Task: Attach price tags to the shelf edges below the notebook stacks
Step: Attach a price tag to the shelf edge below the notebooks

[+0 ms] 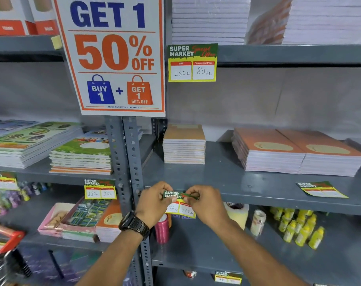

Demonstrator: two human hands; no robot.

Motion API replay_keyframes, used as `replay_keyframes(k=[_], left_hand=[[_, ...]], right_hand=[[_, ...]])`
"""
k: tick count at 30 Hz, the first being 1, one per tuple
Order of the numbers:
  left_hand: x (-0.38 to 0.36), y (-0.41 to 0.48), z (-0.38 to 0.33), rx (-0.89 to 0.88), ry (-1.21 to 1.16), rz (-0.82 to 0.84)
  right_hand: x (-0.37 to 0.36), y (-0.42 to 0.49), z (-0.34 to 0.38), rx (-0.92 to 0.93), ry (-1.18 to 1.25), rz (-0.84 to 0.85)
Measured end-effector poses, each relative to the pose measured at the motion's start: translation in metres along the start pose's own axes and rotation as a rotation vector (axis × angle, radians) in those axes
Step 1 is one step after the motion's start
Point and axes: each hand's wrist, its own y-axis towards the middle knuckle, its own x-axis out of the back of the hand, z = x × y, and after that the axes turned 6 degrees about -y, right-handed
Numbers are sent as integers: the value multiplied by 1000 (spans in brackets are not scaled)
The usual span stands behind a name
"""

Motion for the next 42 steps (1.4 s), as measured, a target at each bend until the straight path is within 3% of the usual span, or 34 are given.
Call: replay_keyframes(k=[14,27,32,36,42], left_hand=[[-10,5,7,-8,37,-100],[-14,8,2,-24,171,-146],[-8,5,0,-65,362,-165],[-5,3,3,-197,456,-135],[-2,11,2,-311,562,-89]], right_hand=[[-7,1,-1,-16,-56,-39],[-8,7,1,57,-334,-136],[-5,8,3,170,-496,-131],[-5,11,3,259,-557,-148],[-6,20,9,266,-606,-150]])
